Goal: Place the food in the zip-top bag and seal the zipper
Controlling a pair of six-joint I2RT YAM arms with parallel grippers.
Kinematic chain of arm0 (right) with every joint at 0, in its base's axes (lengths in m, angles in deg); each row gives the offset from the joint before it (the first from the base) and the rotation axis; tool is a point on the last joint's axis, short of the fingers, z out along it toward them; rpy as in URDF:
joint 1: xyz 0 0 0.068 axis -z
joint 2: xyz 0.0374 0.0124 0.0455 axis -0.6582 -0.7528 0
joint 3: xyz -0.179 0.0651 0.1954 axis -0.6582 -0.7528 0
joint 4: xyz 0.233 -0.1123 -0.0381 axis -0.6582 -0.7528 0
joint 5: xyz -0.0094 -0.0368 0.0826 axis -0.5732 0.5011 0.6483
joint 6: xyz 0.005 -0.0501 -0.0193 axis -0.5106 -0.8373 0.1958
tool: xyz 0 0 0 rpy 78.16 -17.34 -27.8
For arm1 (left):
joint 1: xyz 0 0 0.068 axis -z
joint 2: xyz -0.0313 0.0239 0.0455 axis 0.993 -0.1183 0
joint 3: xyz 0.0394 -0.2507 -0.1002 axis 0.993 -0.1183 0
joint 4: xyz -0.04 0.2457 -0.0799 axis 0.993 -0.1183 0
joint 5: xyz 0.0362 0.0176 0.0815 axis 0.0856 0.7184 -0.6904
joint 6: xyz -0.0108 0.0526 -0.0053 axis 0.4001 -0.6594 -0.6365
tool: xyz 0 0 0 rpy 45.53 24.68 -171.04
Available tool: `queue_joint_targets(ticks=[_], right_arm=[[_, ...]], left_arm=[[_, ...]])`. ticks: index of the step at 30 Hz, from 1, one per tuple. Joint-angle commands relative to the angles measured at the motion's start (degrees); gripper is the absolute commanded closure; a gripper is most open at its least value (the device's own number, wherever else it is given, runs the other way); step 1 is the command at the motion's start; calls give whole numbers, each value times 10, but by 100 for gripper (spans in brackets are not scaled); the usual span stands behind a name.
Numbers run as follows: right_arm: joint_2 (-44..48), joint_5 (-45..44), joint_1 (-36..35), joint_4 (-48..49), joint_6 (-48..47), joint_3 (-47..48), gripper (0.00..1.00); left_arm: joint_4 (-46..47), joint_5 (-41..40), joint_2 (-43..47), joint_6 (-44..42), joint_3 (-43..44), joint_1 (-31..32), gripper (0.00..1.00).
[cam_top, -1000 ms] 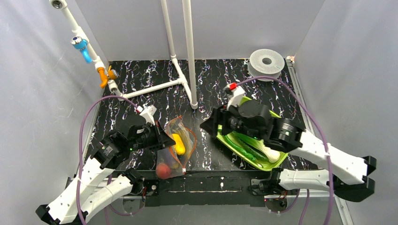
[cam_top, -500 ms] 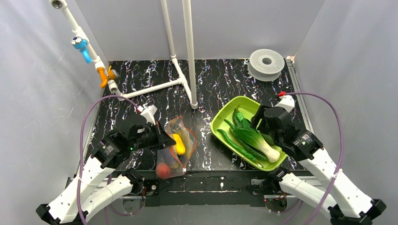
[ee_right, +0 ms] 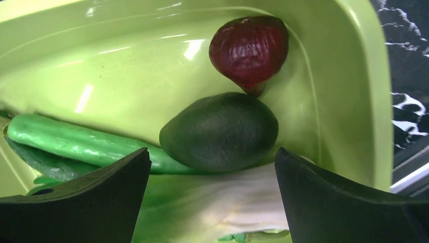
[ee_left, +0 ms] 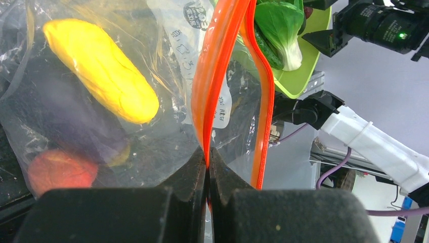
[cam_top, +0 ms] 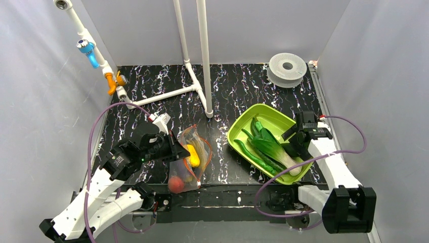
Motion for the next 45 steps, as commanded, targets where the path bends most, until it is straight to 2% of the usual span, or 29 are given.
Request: queue_joint_targets(ticks=[1, 12, 17, 21, 30, 45], right_arm=[[-48, 44, 25, 79, -11, -20, 2], [-113, 90, 27, 123, -11, -37, 2], [-116, 89, 27, 124, -19, -37, 7], [-105, 84, 27, 123, -31, -36, 25], [-57, 66, 27, 117, -52, -36, 44], [37, 121, 13, 131, -115, -25, 93]], left_arm=[[-12, 9, -1, -7, 20, -1, 100], [-18, 7, 5, -1, 18, -1, 100], [-17, 7, 7, 1, 17, -1, 100], [-17, 8, 6, 2, 18, 0, 100], [-11, 12, 6, 3, 14, -1, 100], [-8, 14, 15, 12, 10, -1, 100]])
